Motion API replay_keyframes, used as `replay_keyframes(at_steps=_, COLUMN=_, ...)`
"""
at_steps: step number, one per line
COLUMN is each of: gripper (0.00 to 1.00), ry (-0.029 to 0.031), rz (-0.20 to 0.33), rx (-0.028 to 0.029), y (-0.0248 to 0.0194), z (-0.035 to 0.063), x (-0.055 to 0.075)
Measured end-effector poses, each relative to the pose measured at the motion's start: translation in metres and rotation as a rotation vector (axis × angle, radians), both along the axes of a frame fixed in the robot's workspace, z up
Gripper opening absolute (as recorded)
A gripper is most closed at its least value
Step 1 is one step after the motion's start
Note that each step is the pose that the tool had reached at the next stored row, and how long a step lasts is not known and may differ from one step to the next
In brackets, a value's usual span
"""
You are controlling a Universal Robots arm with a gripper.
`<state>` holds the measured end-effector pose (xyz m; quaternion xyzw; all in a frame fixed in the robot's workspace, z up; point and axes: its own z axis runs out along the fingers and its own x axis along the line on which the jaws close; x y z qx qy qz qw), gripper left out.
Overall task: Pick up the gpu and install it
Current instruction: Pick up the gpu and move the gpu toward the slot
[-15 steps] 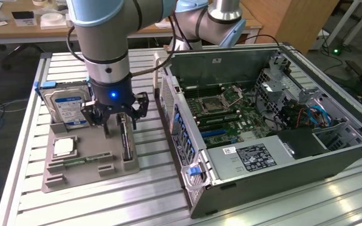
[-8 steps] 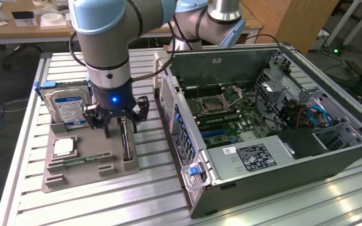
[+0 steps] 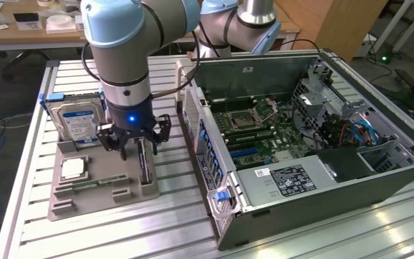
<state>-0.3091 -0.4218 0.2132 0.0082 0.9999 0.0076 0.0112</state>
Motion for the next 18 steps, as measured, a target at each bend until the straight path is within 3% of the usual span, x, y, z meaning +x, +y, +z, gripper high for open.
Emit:
replay_keyframes(at_steps=11, gripper=0.71, ry=-0.0001, rz=-0.015, rx=-0.0025, y=-0.0001, z=-0.0044, x=0.0003)
replay_keyframes(at_steps=18, gripper=0.71, ry=0.0000, rz=-0.007, rx=-0.0042, y=-0.0048, z=-0.0055, x=0.0017)
